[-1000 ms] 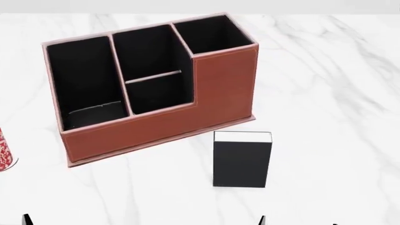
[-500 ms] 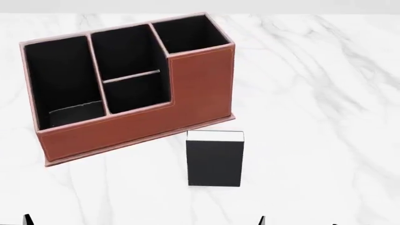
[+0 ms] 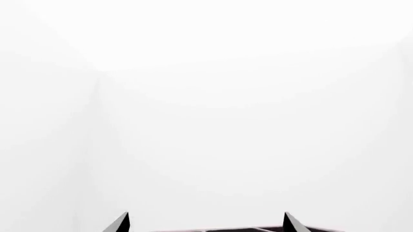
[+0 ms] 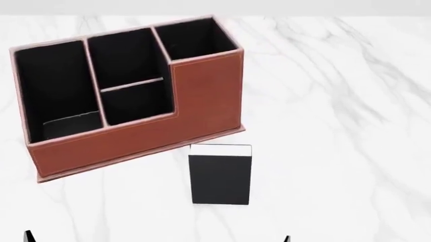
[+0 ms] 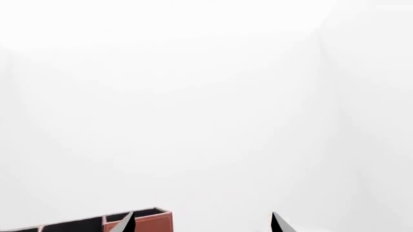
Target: Pick up the book and place it in the back compartment of the caddy.
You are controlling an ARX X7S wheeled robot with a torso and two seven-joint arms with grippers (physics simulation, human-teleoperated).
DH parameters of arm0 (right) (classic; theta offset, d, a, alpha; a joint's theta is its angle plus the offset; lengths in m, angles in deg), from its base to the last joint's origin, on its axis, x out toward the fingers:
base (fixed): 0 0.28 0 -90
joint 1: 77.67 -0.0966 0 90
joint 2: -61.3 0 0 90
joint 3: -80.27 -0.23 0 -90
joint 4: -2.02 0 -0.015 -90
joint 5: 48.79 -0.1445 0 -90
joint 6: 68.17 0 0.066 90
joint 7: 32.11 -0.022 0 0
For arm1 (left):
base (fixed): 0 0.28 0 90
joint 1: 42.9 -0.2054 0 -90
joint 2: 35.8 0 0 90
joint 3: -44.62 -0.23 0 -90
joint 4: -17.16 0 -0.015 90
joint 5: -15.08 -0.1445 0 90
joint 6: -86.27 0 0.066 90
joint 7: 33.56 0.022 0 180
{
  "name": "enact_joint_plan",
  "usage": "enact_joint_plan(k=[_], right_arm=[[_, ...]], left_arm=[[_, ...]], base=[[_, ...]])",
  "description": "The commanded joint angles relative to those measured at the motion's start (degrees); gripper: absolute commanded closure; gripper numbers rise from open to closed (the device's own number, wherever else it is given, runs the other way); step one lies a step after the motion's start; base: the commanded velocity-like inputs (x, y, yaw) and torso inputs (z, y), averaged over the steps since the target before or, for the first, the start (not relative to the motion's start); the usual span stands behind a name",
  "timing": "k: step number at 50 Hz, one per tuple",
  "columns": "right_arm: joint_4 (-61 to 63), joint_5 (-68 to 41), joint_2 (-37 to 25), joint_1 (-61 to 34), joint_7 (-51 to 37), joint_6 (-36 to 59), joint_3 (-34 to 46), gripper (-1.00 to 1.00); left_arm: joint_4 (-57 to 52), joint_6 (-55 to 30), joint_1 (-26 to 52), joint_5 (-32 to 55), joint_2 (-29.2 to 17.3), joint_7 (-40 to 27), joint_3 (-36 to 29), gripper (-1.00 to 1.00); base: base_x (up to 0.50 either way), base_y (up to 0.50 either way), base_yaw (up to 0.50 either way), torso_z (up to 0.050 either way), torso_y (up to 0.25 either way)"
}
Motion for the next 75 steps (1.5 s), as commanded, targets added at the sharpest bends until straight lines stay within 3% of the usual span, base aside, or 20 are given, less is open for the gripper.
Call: enact_joint_plan(k=[1, 75], right_arm=[[-0.09, 0.03, -0.23, 0.45, -0.28, -2.55, 0.15, -1.0], [-1.05, 1.16, -1.23, -0.24, -2.66, -2.99, 1.38, -1.0]], left_arm=[[-0.12, -0.04, -0.03, 0.01, -0.35, -0.49, -0.25, -1.0], [-0.3, -0.53, 0.31, -0.2, -2.03, -3.18, -1.99, -1.0]], base=[[0.21, 0.0, 0.0, 0.0, 0.0], [0.2, 0.0, 0.0, 0.0, 0.0]])
